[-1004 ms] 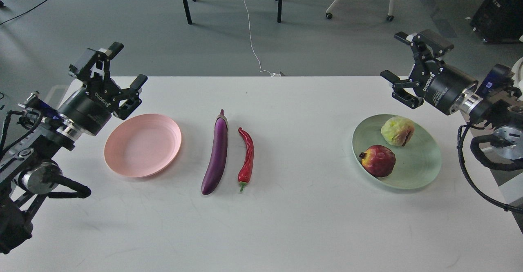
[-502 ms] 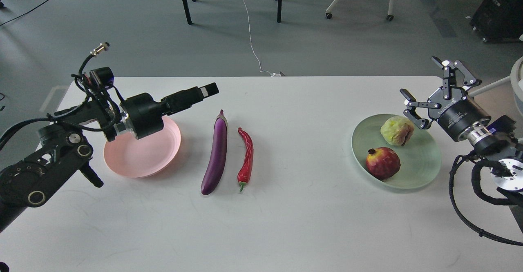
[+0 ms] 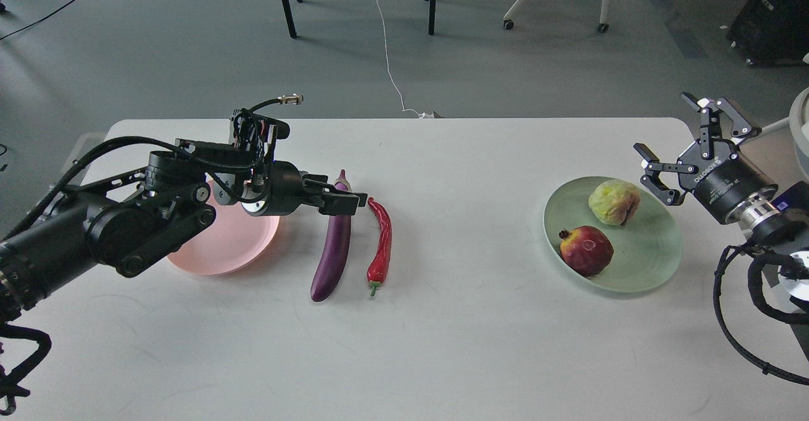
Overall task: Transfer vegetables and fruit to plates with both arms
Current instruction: 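Reach the left gripper to the purple eggplant and grasp it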
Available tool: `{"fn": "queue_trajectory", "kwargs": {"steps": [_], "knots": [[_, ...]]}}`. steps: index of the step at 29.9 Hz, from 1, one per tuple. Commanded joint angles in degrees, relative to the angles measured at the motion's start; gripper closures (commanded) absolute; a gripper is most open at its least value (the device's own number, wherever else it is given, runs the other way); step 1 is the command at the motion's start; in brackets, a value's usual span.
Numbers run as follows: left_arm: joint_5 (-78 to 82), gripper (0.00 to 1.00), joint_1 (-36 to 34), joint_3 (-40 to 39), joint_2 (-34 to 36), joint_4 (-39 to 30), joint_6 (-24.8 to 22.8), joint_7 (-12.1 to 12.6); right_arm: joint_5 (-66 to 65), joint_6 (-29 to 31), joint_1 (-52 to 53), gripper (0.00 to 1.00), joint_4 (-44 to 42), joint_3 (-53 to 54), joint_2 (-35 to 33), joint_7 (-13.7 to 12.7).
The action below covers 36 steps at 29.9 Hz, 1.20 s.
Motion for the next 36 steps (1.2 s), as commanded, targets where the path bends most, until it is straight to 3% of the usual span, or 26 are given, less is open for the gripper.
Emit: {"fn": "queue_trajectory", "kwargs": {"steps": [1, 26, 32, 36], "knots": [[-0.17, 0.02, 0.08, 0.1, -1.75, 4.09, -0.02, 0.63, -0.21, -0.01, -0.53, 0.02, 0.03, 0.14, -0.69, 0.0], [-1.75, 0.02, 0.69, 3.79, -4.47, 7.62, -0.02, 1.25, -0.3, -0.01, -1.06, 0.02, -0.15, 0.14, -1.04, 0.0], [-1.75, 0.06, 0.78, 3.79, -4.56, 7.53, -0.02, 1.6, -0.47, -0.01, -1.14, 0.02, -0.24, 0.23, -1.04, 0.0], [-1.75, 0.14, 1.04, 3.79, -4.48, 7.53, -0.02, 2.56, -0.56, -0.01, -1.06, 0.02, -0.24, 0.23, -1.04, 0.0]]}}
